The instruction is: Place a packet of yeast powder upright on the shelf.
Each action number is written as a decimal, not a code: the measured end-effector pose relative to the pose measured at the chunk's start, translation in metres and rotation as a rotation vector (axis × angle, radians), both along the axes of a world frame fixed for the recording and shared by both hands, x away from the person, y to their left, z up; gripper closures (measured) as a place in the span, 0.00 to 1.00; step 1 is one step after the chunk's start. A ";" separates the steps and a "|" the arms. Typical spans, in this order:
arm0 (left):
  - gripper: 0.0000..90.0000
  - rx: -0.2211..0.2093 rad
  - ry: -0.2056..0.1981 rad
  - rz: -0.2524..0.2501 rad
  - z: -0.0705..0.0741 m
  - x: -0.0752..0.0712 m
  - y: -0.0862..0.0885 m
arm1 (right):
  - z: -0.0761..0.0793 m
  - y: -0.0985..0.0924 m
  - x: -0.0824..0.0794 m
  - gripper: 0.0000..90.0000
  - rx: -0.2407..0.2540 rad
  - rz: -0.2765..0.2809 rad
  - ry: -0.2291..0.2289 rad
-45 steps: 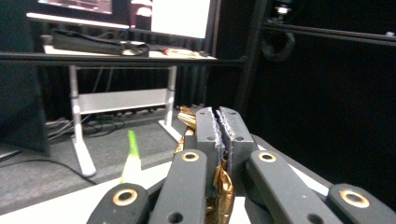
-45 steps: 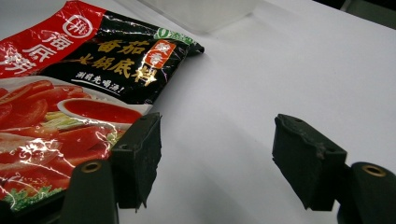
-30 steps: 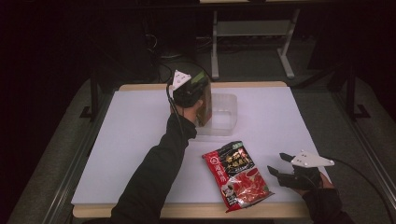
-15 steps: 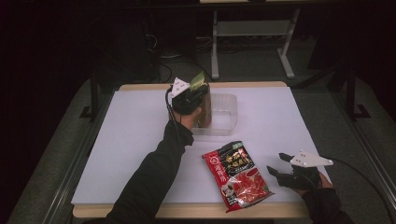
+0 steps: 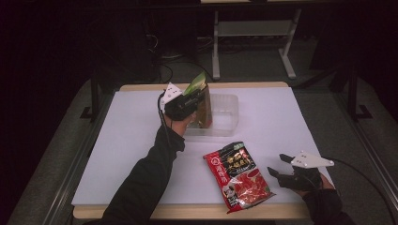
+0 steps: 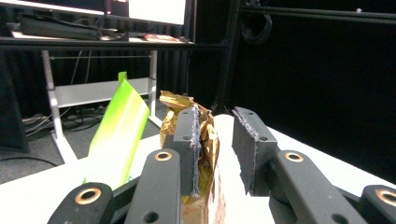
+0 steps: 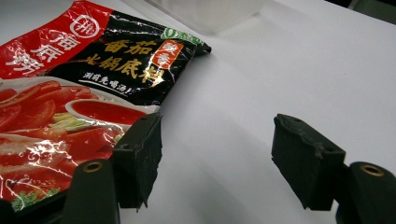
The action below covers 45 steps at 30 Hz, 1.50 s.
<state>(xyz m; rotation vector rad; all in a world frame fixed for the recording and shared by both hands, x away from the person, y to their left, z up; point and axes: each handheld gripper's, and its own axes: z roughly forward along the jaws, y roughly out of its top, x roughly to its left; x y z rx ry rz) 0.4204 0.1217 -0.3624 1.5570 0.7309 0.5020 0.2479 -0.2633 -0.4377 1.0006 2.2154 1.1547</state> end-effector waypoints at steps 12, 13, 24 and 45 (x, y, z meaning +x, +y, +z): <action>0.76 0.070 -0.020 -0.035 0.001 -0.014 0.006 | 0.000 0.000 0.000 0.36 -0.004 -0.004 0.007; 0.76 0.070 -0.018 -0.043 0.000 -0.014 0.007 | 0.000 0.000 0.000 0.36 -0.005 -0.004 0.007; 0.76 0.115 -0.016 -0.059 -0.005 -0.022 0.014 | -0.001 -0.001 0.000 0.36 -0.005 -0.005 0.010; 0.60 0.229 0.017 -0.180 -0.030 -0.066 0.034 | -0.002 0.002 0.000 0.38 -0.013 0.002 0.018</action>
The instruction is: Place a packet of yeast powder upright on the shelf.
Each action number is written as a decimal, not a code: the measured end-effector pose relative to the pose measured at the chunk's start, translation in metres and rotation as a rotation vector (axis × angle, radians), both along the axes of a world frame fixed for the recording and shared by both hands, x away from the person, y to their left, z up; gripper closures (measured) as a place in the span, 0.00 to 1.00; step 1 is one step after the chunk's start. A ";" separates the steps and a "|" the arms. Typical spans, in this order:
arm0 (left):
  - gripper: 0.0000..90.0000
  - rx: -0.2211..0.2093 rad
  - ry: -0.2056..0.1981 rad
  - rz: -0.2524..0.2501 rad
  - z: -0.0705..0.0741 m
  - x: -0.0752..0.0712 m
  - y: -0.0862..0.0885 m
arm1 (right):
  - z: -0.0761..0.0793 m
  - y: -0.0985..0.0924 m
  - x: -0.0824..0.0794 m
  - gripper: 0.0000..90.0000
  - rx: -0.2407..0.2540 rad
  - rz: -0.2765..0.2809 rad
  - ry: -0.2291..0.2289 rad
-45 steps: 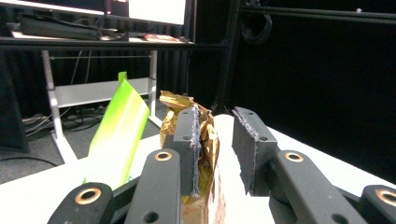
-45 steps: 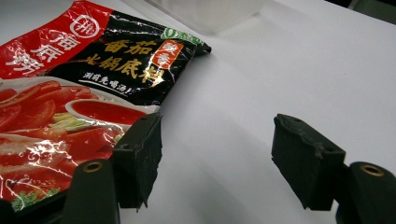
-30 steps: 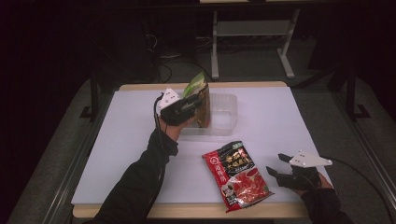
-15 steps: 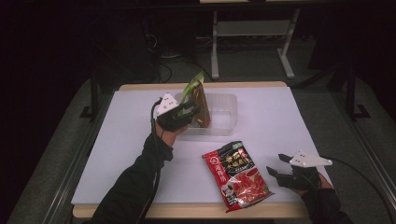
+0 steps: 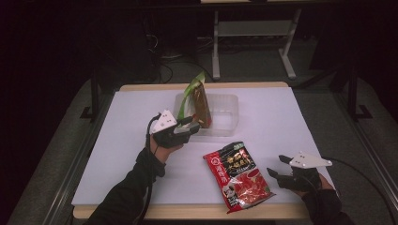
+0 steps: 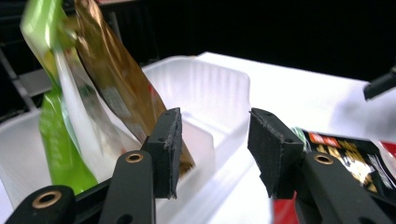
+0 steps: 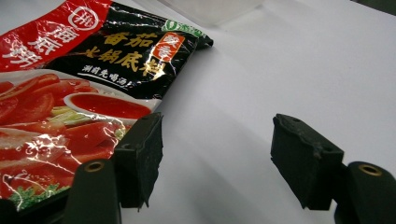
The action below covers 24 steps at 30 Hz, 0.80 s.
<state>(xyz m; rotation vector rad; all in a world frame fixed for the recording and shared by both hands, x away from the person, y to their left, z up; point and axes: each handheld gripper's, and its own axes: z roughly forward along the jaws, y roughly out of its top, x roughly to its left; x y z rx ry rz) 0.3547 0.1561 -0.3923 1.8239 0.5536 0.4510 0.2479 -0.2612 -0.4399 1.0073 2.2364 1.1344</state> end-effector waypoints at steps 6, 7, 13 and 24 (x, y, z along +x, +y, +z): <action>0.54 0.082 0.062 -0.049 -0.016 -0.011 0.000 | 0.001 0.003 -0.002 0.38 0.032 0.047 0.019; 0.52 0.094 0.083 -0.065 -0.018 -0.012 -0.001 | 0.002 0.004 -0.002 0.38 0.036 0.061 0.026; 0.48 0.101 0.181 -0.152 -0.032 -0.023 -0.011 | 0.002 0.013 -0.005 0.37 0.022 0.103 0.054; 0.38 0.068 0.380 -0.217 -0.049 -0.020 -0.029 | 0.003 0.019 -0.016 0.38 0.057 0.177 0.124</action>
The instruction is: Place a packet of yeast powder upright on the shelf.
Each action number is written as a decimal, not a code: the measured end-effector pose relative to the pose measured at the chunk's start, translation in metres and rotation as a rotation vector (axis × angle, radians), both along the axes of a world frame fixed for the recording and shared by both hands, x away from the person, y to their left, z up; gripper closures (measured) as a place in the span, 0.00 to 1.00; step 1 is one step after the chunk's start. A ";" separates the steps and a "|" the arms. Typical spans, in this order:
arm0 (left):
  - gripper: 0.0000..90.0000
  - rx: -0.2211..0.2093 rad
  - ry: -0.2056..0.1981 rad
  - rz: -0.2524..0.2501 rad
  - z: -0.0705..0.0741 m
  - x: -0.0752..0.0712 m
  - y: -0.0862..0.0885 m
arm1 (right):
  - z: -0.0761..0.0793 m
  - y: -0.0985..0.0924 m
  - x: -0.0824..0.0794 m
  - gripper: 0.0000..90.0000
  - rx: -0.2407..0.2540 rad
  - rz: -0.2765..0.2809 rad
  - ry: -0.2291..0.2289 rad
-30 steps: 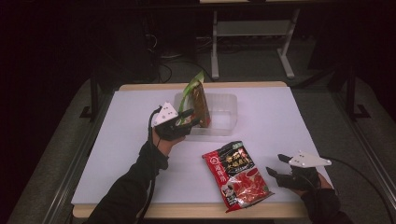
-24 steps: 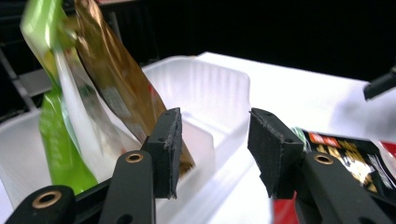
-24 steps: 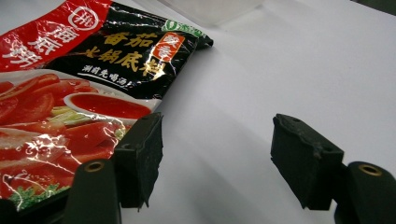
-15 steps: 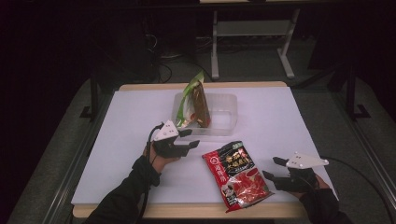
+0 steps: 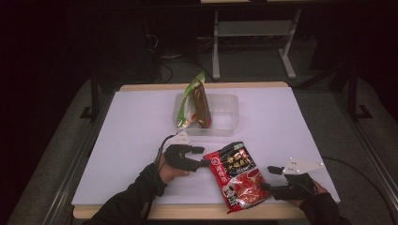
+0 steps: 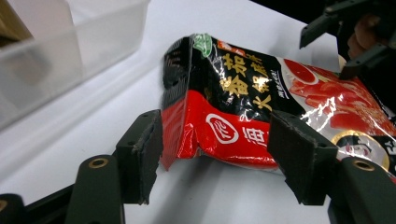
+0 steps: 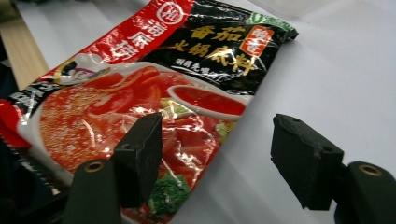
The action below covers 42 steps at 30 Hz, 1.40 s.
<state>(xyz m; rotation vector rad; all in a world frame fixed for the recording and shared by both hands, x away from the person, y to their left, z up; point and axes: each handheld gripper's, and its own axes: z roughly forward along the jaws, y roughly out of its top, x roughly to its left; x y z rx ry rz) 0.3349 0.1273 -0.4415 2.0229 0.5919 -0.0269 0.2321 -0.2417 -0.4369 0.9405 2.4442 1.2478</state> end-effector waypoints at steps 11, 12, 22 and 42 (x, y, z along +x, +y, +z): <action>0.29 0.057 0.036 0.006 -0.010 0.004 -0.014 | -0.007 -0.001 0.000 0.40 0.061 0.000 0.148; 0.29 0.060 0.041 0.002 -0.011 0.004 -0.015 | -0.008 -0.002 0.001 0.40 0.072 -0.006 0.169; 0.34 0.065 0.095 -0.018 -0.015 0.007 -0.025 | -0.019 0.003 0.008 0.39 0.145 0.047 0.319; 0.44 0.053 0.126 -0.057 -0.017 0.009 -0.047 | -0.017 0.008 0.010 0.64 0.122 0.021 0.260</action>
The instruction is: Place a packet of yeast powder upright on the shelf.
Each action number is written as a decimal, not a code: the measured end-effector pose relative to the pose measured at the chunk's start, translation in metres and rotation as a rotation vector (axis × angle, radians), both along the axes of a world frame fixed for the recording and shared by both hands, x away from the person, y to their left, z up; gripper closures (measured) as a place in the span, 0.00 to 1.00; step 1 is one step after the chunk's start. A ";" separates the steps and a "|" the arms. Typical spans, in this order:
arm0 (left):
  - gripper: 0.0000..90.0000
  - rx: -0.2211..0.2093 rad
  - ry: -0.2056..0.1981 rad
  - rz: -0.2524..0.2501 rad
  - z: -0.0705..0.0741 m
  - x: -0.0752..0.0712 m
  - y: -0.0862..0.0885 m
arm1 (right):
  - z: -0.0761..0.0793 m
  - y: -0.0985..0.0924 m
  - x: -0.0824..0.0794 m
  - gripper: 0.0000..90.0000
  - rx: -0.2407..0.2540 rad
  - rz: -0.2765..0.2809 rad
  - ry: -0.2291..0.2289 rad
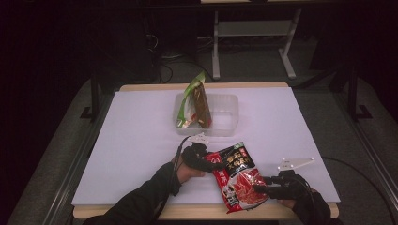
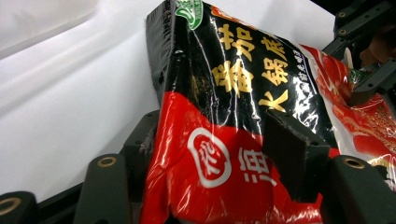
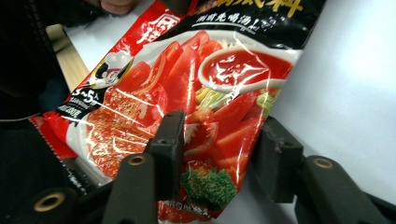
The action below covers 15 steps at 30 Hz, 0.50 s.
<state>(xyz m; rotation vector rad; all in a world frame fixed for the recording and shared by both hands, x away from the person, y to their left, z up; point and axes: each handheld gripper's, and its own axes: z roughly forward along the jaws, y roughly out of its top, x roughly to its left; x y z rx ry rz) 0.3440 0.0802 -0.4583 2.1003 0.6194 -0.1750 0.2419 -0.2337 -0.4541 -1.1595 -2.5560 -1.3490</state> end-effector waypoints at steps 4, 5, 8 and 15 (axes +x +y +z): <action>0.48 -0.007 -0.005 0.015 0.000 0.001 -0.001 | -0.001 0.000 0.001 0.68 0.008 -0.017 -0.012; 0.51 -0.009 -0.013 0.025 0.001 0.000 0.000 | -0.001 0.000 0.000 0.68 0.005 -0.016 -0.017; 0.61 -0.013 -0.034 0.047 0.001 0.000 0.000 | 0.000 0.001 0.000 0.69 -0.002 -0.017 -0.032; 0.83 -0.049 -0.107 0.107 0.005 -0.002 0.003 | 0.001 0.002 -0.001 0.72 -0.006 -0.023 -0.048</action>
